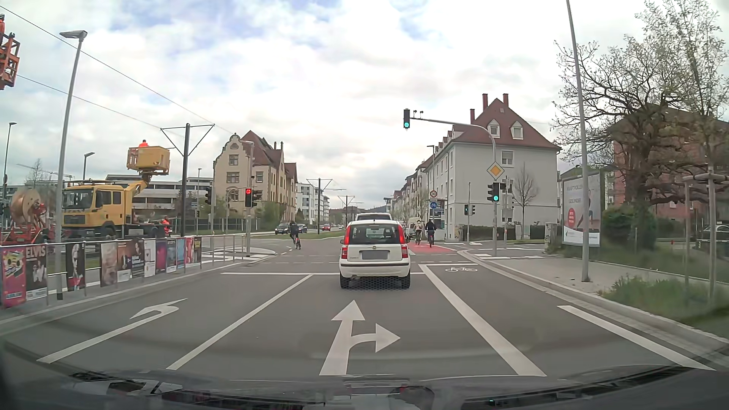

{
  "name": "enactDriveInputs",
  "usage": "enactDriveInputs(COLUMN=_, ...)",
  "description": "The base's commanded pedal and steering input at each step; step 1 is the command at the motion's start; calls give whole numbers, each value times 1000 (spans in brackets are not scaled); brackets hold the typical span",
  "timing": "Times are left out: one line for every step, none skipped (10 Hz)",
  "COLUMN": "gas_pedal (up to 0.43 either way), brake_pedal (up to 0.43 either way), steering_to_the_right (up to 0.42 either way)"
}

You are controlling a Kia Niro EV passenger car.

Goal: Follow the waypoints while adhering to traffic rules and regulations

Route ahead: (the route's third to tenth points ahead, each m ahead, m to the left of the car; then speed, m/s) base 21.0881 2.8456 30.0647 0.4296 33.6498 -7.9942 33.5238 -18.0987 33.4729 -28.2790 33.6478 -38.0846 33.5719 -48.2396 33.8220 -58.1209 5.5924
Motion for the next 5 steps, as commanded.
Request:
enactDriveInputs(gas_pedal=189, brake_pedal=0, steering_to_the_right=3)
enactDriveInputs(gas_pedal=177, brake_pedal=0, steering_to_the_right=3)
enactDriveInputs(gas_pedal=169, brake_pedal=0, steering_to_the_right=3)
enactDriveInputs(gas_pedal=157, brake_pedal=0, steering_to_the_right=2)
enactDriveInputs(gas_pedal=138, brake_pedal=0, steering_to_the_right=1)
